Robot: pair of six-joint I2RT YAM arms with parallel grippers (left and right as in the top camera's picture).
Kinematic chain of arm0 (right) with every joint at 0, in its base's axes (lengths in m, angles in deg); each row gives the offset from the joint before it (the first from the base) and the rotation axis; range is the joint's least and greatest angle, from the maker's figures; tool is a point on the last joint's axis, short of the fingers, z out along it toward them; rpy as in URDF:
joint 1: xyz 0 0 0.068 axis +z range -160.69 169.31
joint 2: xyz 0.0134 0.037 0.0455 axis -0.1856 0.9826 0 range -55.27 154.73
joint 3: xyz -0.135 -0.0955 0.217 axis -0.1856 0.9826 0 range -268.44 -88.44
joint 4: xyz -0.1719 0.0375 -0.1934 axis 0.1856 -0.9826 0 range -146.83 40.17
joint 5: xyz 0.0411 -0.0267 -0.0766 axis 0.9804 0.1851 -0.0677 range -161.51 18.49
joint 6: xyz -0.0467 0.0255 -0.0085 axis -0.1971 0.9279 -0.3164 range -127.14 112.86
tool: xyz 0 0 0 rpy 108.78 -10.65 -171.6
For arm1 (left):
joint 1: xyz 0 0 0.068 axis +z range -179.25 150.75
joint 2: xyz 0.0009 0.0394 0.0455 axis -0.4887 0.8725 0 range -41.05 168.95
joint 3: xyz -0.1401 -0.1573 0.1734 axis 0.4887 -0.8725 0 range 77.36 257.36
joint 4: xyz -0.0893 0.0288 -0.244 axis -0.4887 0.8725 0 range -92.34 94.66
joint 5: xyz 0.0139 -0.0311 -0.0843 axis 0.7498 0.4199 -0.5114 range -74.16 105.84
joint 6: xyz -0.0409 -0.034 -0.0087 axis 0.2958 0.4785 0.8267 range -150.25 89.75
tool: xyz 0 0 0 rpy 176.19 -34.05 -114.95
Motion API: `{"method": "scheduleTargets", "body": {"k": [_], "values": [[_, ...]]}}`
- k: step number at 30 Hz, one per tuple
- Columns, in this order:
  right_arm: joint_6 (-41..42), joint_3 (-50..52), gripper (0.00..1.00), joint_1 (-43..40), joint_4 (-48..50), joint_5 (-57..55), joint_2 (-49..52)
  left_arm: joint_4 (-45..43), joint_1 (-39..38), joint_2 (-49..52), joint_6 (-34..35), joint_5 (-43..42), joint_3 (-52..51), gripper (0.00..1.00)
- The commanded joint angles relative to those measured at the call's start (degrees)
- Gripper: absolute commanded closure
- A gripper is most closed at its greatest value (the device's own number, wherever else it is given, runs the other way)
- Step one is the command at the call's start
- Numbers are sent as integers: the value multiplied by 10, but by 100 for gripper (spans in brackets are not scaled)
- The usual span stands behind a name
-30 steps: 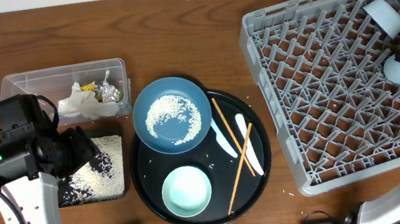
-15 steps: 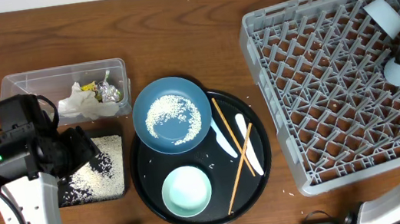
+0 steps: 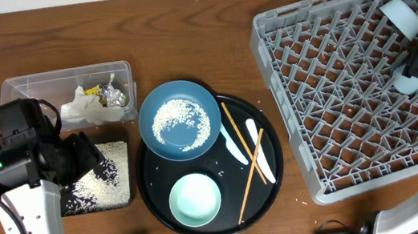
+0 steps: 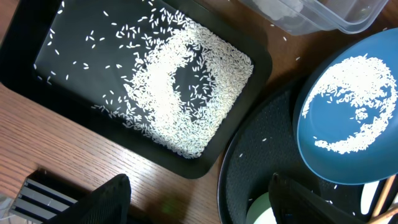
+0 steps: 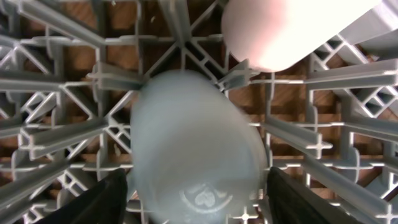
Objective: Sort waste into correct bins and load items into the dishwasher rack
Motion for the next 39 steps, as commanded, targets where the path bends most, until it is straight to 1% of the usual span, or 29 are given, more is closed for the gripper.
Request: {"method": "scheduleTargets", "body": {"k": [1,2,3,7,10,14,18,24,27,29,30,32,33,39], "values": [[4,-2,18,5,1,3,5,4,2,3,5,6,-5,27],[4,-6,8,5,-5,5,3,4,2,3,5,6,-5,28],[5,-11,5,5,-10,8,1,4,2,3,5,7,-5,28],[4,-50,2,7,-43,30,-26,4,2,3,5,6,-5,28],[4,-85,3,10,-62,55,-60,4,2,3,5,6,-5,28],[-29,-115,11,26,-71,127,-118,3,2,3,5,6,-5,28],[-56,-115,12,67,-88,179,-165,3,2,3,5,6,-5,28],[-78,-115,12,187,-183,196,-179,3,2,3,5,6,-5,27],[-78,-105,14,271,-233,196,-172,3,2,3,5,6,-5,27],[-77,-93,15,320,-243,196,-169,3,2,3,5,6,-5,28],[-77,-84,17,348,-245,196,-167,3,2,3,5,6,-5,27],[-75,-64,17,400,-242,195,-165,3,2,3,5,7,-5,28],[-69,-47,17,434,-235,195,-162,3,2,3,5,6,-5,28],[-20,33,15,571,-174,196,-145,3,2,3,5,6,-5,28]]}}
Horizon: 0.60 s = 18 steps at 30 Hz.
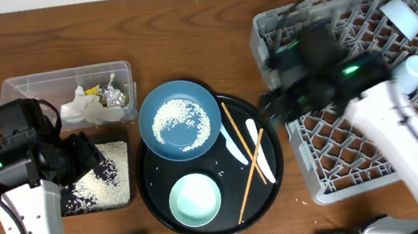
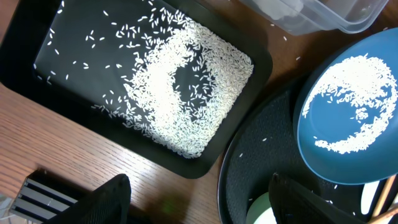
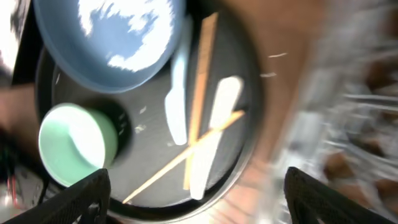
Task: Sort waste into correct bins and load items into the dishwasher rack
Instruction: 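Reach right gripper to the mint-green bowl on the tray and grasp it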
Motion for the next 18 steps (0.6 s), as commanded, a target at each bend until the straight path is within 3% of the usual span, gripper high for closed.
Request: {"method": "scheduleTargets", "body": {"k": [1,10,18], "values": [[37,39,15,66,22,4,19,3,2,3,5,6,-5,27],[79,71,18,208,95,2,107,3,2,3,5,6,-5,28],[134,71,31,270,144,-7,196,3,2,3,5,6,-5,27]]}}
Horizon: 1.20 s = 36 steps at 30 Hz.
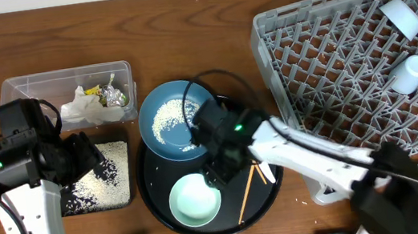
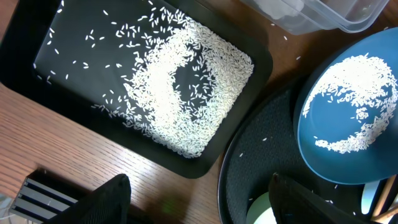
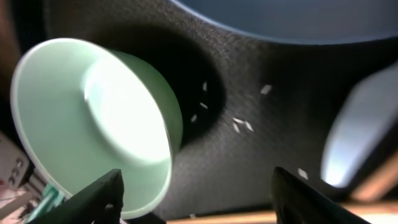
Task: Sort waste into correct bins and load items into the dishwasher rack
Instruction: 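Reach right gripper to the mint-green bowl on the tray and grasp it, then lift the mint-green bowl with right gripper and carry it to the rack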
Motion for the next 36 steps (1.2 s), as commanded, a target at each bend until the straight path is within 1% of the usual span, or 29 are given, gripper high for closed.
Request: {"method": "scheduleTargets", "body": {"k": [1,3,6,8,10,12,13,17,20,23,27,29,32,36], "values": [[39,2,34,20,11,-6,31,3,2,3,5,6,-4,27],[48,2,36,27,18,-6,44,3,2,3,5,6,-4,28],[55,2,45,34,28,-6,59,3,2,3,5,6,-4,28],[61,2,60,35,32,-6,62,3,2,3,5,6,-4,27],[62,2,83,35,35,-6,62,3,2,3,5,6,-4,28],[62,1,95,35,35,-5,61,3,2,3,5,6,-4,28],[62,1,99,35,34,-5,61,3,2,3,5,6,-4,27],[59,-9,99,28,14,-6,49,3,2,3,5,6,-4,28],[43,-38,99,9,-22,-20,24,3,2,3,5,6,-4,28],[27,-83,99,-21,-70,-77,-16,3,2,3,5,6,-4,27],[-2,-150,99,-72,-109,-209,-70,3,2,3,5,6,-4,28],[-25,-177,99,-108,-104,-306,-96,3,2,3,5,6,-4,28],[-66,-196,99,-163,-73,-413,-118,3,2,3,5,6,-4,28],[-136,-197,99,-252,4,-475,-122,3,2,3,5,6,-4,28]]}}
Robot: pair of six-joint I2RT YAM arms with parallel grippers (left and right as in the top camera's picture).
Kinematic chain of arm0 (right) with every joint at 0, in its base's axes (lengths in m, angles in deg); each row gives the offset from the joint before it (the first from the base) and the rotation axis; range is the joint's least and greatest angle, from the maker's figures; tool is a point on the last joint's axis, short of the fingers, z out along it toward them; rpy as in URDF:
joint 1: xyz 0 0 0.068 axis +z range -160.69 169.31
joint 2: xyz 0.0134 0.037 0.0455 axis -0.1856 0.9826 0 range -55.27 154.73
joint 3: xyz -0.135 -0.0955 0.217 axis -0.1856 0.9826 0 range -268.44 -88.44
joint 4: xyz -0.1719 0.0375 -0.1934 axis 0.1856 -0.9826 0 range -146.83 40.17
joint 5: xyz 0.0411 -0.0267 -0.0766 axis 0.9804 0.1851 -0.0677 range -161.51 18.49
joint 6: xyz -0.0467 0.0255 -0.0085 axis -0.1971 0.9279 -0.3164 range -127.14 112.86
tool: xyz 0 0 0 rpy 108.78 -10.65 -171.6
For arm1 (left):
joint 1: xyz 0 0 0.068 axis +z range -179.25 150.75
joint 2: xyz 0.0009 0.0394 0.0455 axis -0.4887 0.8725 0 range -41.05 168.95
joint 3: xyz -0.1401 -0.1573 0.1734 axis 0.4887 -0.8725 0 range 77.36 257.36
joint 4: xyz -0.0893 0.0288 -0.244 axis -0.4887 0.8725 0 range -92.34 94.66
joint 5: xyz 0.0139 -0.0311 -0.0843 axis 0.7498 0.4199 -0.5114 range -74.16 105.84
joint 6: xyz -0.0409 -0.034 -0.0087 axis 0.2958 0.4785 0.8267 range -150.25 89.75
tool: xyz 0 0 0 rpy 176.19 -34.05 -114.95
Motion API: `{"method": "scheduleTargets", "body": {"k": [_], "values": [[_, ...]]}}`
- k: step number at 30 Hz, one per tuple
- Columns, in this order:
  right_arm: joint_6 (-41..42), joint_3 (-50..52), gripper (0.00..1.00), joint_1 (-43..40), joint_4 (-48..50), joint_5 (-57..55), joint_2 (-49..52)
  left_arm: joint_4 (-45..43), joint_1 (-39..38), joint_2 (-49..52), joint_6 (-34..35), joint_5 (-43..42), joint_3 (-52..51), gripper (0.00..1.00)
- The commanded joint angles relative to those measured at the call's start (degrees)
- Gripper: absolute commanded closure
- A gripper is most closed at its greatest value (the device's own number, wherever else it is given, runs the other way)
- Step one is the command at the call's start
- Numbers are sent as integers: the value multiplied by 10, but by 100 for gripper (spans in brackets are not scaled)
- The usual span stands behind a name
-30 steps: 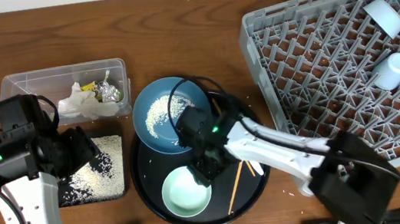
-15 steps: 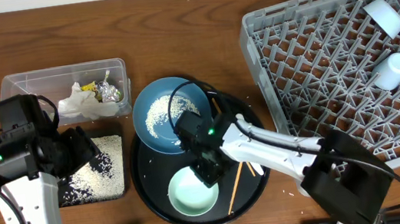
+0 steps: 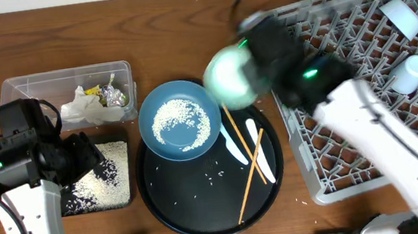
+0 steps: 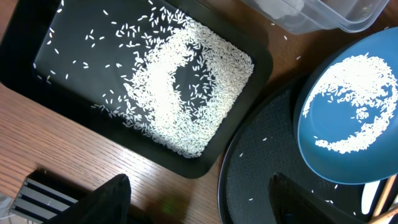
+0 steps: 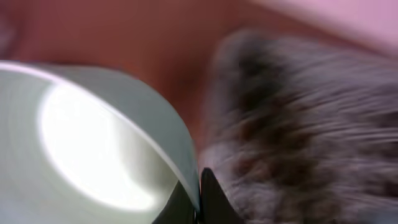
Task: Sort waste into correct bins and load items into the dishwasher rack
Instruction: 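Lift the mint-green bowl with right gripper and carry it to the rack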
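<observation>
My right gripper [image 5: 199, 198] is shut on the rim of the mint green bowl [image 5: 93, 143]. In the overhead view, blurred, the bowl [image 3: 230, 78] hangs in the air between the blue plate and the left edge of the grey dishwasher rack [image 3: 339, 185]. The blue plate [image 3: 180, 121] holds a ring of rice and lies on the round black tray [image 3: 206, 214]. Chopsticks [image 3: 244, 165] and two white spoons [image 3: 233, 142] lie on that tray too. My left gripper [image 4: 199, 205] stands open and empty beside the black rectangular tray of rice [image 4: 155, 81].
A clear bin [image 3: 26, 83] with crumpled wrappers stands at the back left. In the rack's right part lie a white cup [image 3: 400, 17], a light blue cup [image 3: 411, 72] and a pink cup. Loose rice grains dot the round tray.
My right gripper was open at the green bowl on the round tray; now it is shut on the bowl's rim and holds it up near the rack's left edge. The left arm is unchanged.
My right gripper stood around the light blue cup in the rack's right part. Then it was over the rack's left edge, the cup left lying in the rack. Then it was open at the green bowl, which it now holds lifted. The left arm stayed still throughout.
</observation>
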Motion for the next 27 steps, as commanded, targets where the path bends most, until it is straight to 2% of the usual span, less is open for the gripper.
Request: {"method": "scheduleTargets", "body": {"k": [1,7,12,20,27], "values": [[-89,0,99,-74,39,-120,9,3,2,3,5,6,-3,28],[-150,0,99,-201,177,-167,34,3,2,3,5,7,-3,27],[-223,0,99,-268,275,-179,72,3,2,3,5,7,-3,28],[-353,0,99,-304,425,-283,165,3,2,3,5,7,-3,28],[-366,0,99,-306,443,-306,242,3,2,3,5,7,-3,27]]}}
